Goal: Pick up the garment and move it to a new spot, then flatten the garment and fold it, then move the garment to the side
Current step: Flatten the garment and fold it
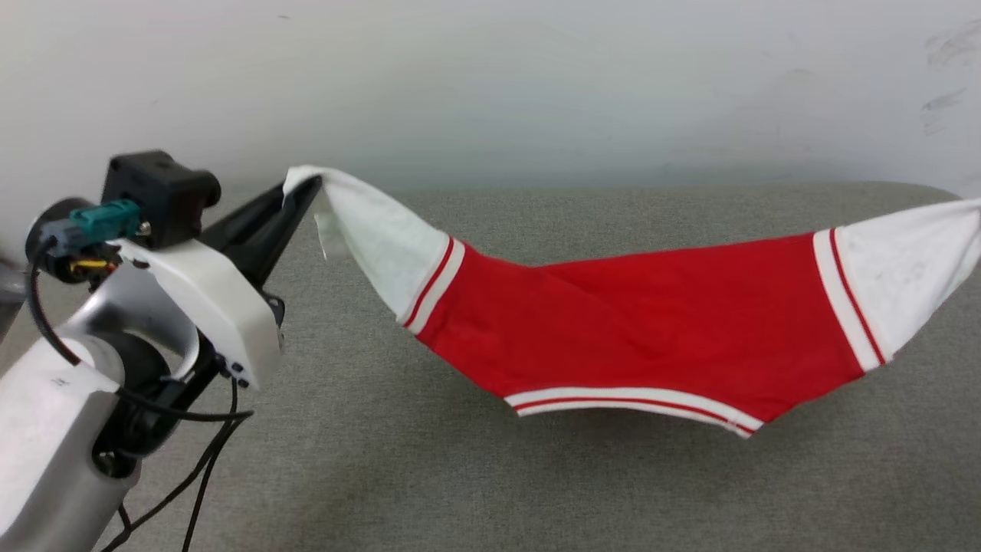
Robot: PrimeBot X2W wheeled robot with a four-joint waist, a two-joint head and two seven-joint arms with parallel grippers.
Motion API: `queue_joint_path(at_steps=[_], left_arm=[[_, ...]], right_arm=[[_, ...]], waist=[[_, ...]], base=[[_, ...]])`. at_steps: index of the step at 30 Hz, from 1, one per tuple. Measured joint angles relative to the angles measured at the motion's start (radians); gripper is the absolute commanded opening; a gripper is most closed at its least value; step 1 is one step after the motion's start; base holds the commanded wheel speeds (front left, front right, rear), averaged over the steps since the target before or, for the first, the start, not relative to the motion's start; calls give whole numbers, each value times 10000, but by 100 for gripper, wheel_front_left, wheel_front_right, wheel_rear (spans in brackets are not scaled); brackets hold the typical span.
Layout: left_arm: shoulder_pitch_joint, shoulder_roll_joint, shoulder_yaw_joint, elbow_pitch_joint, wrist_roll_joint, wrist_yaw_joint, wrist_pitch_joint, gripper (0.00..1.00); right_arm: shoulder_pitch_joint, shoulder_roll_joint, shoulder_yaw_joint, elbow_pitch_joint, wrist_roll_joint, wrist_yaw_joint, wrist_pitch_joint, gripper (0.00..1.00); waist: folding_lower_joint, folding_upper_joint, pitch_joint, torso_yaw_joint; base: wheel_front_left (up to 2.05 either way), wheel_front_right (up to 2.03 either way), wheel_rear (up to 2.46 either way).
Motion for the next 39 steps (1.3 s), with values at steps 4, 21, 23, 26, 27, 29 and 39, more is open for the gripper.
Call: queue_joint_path(at_steps=[4,21,23,26,27,29,39], left_arm=[[-734,-357,265,-244,102,130,-349,0],[-5440,-2052,537,1281,941,-10,-1210,0],[-6115,-2238,522,1714,1080,-96,-1290,0],[-7136,-2485,520,2510,1317,-157,-1438,0],[-7472,-2533,506,2807,1413,-201,-1503,0],[-8165,-2725,518,3371,1505,-267,-1622,0],[-11232,-3254,554,6318,2125,-627,-2633,0]], right_arm=[[-792,-65,-240,-311,-46,0,136,0],[-5903,-499,905,815,-633,2,234,0],[-6776,-476,1216,1166,-817,0,136,0],[-8109,-274,1741,1745,-1026,2,48,0],[-8565,-188,1866,1990,-1127,2,-4,0],[-9503,-71,2148,2506,-1358,2,-77,0],[-13424,485,3405,5599,-2474,2,-1170,0]], waist=[[0,0,28,-44],[1,0,1677,-108],[1,0,2051,-120],[2,0,2631,-139],[3,-1,2821,-146],[3,-1,3205,-160],[5,-1,4805,-221]], base=[[0,0,0],[0,0,0],[0,0,0],[0,0,0],[0,0,0],[0,0,0],[0,0,0]])
